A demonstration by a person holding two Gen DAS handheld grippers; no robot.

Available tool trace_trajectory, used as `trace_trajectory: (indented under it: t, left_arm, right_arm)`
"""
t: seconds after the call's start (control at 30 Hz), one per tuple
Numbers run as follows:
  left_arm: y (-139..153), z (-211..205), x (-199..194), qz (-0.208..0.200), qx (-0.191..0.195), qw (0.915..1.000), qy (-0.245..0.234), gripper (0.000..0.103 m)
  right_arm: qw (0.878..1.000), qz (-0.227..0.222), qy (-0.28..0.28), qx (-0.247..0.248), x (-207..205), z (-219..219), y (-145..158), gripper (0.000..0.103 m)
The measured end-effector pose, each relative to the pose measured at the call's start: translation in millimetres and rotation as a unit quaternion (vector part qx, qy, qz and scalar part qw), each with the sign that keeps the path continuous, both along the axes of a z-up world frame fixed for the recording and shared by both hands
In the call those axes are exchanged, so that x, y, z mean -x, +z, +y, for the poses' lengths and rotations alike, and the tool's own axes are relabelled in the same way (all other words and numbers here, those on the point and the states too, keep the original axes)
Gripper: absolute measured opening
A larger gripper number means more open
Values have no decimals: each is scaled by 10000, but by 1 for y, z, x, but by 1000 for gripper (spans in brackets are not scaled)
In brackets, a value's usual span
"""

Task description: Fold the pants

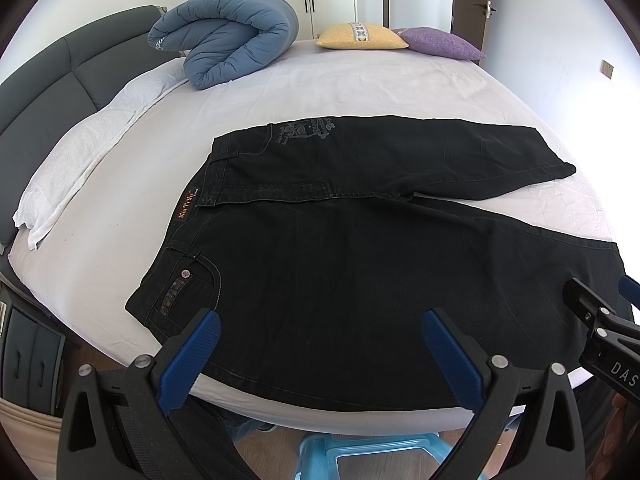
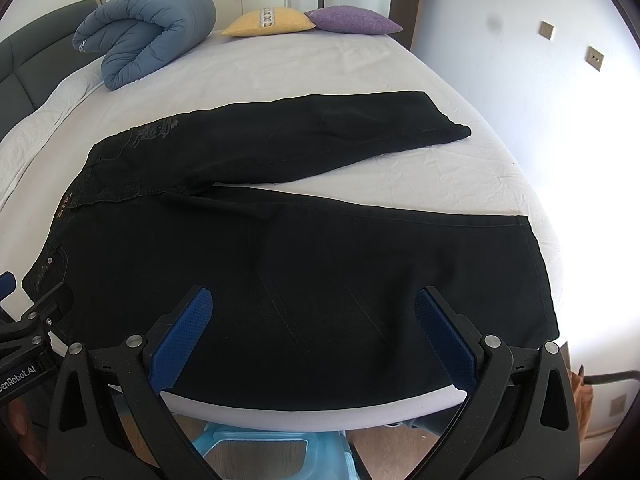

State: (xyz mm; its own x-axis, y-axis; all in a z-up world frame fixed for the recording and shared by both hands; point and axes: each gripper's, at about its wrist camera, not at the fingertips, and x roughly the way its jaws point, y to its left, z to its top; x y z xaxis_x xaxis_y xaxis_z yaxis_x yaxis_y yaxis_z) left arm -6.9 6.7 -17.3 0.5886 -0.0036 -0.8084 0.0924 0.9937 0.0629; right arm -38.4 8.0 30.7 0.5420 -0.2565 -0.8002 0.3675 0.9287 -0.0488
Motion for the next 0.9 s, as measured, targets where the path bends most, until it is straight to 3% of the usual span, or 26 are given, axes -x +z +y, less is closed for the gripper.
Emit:
trace_trajectory:
  t: [0.73, 0.9]
  left_arm:
    - [-5, 10, -10, 18, 55, 10000, -9, 103]
    - [-4, 22, -21, -176, -12, 9997, -142, 103]
  right_arm:
    - [9999, 50, 85, -19, -6, 1, -5, 103]
    - [9990, -377, 250, -1, -9, -7, 8, 103]
